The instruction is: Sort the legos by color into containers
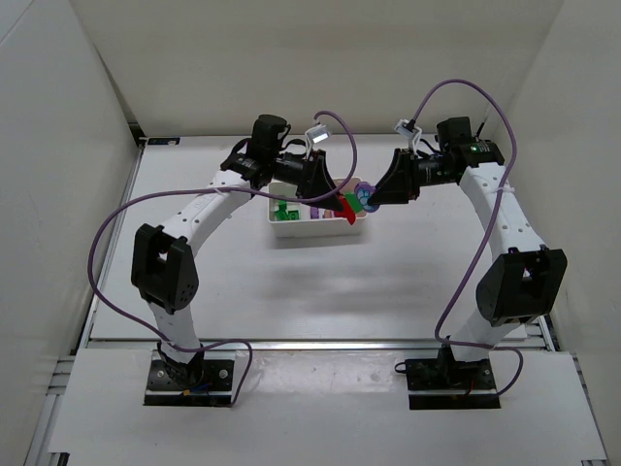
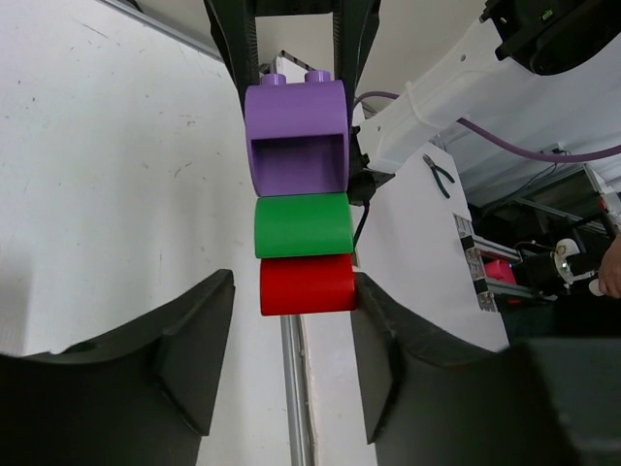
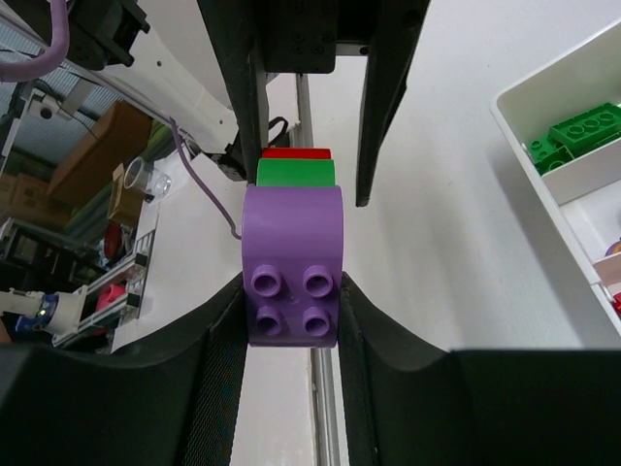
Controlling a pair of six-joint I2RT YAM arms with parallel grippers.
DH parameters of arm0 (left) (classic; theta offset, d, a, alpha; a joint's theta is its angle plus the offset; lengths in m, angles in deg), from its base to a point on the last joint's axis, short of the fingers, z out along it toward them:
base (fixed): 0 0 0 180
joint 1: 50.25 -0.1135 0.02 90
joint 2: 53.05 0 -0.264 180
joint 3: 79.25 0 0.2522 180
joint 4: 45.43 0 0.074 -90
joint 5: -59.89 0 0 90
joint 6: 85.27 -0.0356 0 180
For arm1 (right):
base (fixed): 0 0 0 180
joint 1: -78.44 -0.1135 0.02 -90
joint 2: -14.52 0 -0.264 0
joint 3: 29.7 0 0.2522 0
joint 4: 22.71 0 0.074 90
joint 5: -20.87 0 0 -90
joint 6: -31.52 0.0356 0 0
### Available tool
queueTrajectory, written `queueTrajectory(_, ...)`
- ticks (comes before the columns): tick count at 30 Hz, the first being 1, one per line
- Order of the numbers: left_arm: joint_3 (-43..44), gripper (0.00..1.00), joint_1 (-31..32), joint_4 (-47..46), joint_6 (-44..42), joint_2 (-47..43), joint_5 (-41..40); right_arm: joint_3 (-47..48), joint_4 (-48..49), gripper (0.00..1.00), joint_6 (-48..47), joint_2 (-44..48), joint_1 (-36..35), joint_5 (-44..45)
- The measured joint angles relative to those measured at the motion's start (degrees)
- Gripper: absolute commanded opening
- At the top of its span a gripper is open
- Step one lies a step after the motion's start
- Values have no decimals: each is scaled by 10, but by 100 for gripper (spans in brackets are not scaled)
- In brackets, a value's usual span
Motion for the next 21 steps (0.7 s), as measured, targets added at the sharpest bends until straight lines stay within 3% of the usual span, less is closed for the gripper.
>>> queueTrajectory(8,2,44,3,-7,8,1,4,0,0,0,-7,0,-4,13)
queueTrajectory(13,2,25,2,-18,22,1,5,2,-1,0,-10,0,-4,16)
queueTrajectory(21,-26,18,2,-17,1,-1,11,5,-16,0,-19,0,-8,40)
